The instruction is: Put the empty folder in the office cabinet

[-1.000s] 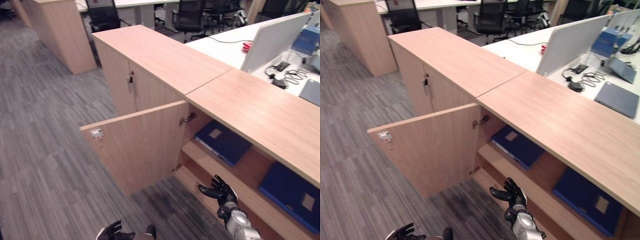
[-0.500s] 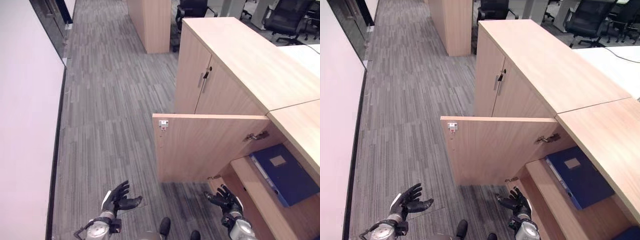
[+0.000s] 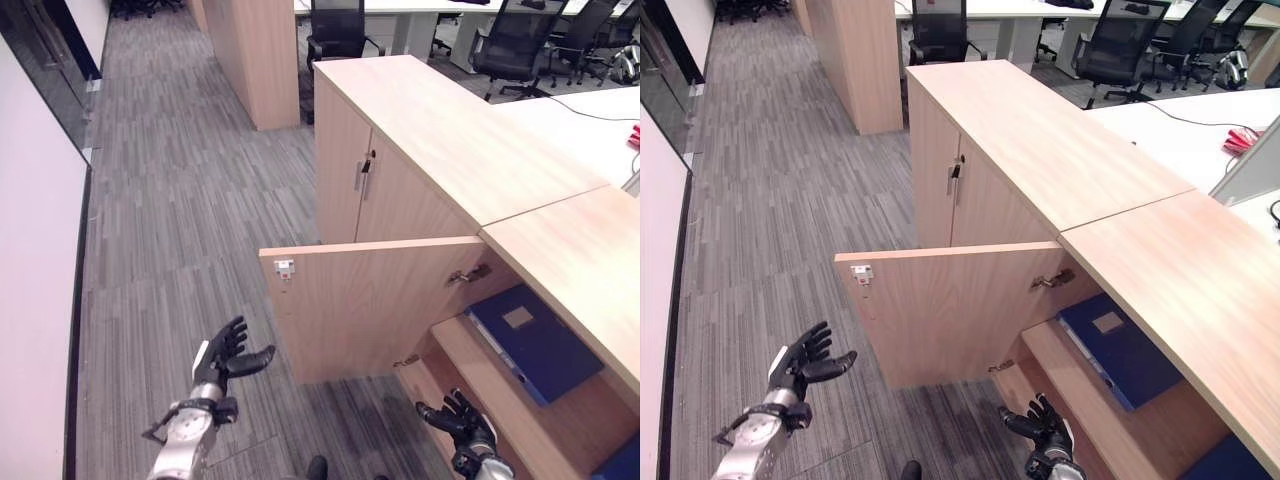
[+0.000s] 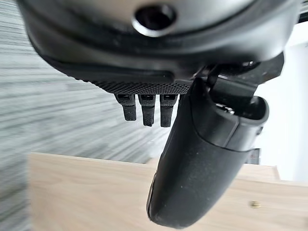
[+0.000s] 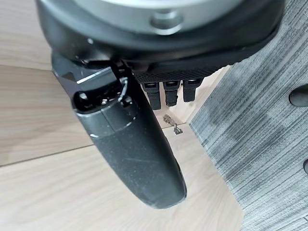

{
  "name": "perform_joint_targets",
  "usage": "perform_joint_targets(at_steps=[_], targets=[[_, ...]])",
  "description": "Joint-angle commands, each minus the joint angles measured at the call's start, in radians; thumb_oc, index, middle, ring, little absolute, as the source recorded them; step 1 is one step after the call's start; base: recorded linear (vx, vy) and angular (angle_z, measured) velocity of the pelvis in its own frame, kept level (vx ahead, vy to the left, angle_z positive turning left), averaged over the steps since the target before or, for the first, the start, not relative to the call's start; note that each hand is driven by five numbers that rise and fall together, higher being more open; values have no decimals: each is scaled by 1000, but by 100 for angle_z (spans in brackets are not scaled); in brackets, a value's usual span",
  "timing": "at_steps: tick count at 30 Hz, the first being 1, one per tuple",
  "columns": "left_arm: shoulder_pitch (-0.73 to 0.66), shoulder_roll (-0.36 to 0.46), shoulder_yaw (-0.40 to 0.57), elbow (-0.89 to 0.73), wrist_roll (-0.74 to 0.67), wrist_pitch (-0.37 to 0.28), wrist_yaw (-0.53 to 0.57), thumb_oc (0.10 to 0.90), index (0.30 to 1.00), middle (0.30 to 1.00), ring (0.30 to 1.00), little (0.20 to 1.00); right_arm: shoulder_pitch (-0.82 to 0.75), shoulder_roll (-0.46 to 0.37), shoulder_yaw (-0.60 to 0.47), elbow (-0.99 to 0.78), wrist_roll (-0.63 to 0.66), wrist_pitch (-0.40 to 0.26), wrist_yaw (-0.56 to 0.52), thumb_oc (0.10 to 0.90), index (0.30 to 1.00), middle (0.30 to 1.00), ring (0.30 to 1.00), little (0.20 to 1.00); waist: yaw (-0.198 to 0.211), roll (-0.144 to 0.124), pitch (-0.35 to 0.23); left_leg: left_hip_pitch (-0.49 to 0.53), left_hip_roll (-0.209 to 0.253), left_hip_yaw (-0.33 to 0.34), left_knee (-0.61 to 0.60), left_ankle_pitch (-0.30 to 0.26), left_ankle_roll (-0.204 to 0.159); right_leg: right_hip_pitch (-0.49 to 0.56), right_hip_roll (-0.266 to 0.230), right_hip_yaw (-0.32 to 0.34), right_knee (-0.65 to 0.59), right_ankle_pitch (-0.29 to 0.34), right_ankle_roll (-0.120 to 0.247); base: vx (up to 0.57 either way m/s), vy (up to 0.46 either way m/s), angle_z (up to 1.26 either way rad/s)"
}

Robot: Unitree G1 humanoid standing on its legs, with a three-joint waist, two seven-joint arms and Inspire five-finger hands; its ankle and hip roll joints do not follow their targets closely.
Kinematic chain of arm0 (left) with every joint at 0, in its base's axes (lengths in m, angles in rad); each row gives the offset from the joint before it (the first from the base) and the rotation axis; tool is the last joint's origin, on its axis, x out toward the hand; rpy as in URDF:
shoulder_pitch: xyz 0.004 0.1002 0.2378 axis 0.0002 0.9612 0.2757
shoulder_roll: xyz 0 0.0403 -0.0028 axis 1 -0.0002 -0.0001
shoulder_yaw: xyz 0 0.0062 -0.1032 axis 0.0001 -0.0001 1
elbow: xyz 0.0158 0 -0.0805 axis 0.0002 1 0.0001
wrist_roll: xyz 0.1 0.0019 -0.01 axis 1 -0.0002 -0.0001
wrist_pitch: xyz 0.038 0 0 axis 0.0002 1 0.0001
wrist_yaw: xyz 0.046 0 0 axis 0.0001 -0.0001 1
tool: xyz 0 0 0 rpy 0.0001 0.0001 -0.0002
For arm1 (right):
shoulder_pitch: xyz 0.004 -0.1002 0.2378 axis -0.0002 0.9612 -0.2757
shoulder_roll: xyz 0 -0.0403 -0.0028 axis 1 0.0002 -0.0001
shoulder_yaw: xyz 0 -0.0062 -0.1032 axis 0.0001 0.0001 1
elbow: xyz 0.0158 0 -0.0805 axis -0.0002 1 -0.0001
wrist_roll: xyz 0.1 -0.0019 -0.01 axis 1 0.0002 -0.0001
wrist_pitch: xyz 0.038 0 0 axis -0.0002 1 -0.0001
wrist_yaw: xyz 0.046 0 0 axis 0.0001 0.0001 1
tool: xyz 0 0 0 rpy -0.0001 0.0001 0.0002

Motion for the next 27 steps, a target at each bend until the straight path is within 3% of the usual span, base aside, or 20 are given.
perform_joint_targets(at_steps=[1, 6, 15, 21, 27], targets=[[-236, 110, 6, 82, -10, -109, 32, 800, 900, 900, 900, 900, -22, -86, 15, -44, -23, -57, 26, 800, 900, 900, 900, 900, -25, 19, -73, 61, 105, -13, -3, -115, -101, 27, -37, -38, 21, -78, 56, 6, -6, -13], [-390, 179, -49, 132, -7, -105, 39, 800, 900, 900, 900, 900, -26, -92, 33, -39, -19, -57, 35, 800, 900, 900, 900, 900, -53, 26, -81, 64, 110, 1, -3, -115, -105, 22, -34, -27, 26, -76, 59, -8, -6, -10], [-520, 183, -133, 137, -17, -101, 17, 800, 900, 900, 900, 900, -23, -94, 47, -13, -44, -47, 36, 800, 900, 900, 900, 900, -85, 28, -89, 63, 114, 21, -3, -114, -103, 5, -33, -9, 37, -71, 64, -15, 2, -7], [-500, 146, -166, 36, -10, -106, -9, 800, 900, 900, 900, 900, -17, -87, 42, 18, -79, -33, 25, 800, 900, 900, 900, 900, -82, 24, -89, 61, 115, 20, -3, -114, -104, 6, -32, -11, 35, -69, 63, -5, -5, -2], [-368, 29, -182, -119, -67, -111, -70, 800, 900, 900, 900, 900, -13, -63, 30, 23, -84, -21, 19, 800, 900, 900, 900, 900, -73, 24, -76, 57, 120, 10, -3, -107, -108, 13, -29, -20, 29, -71, 56, -11, -36, 4]])
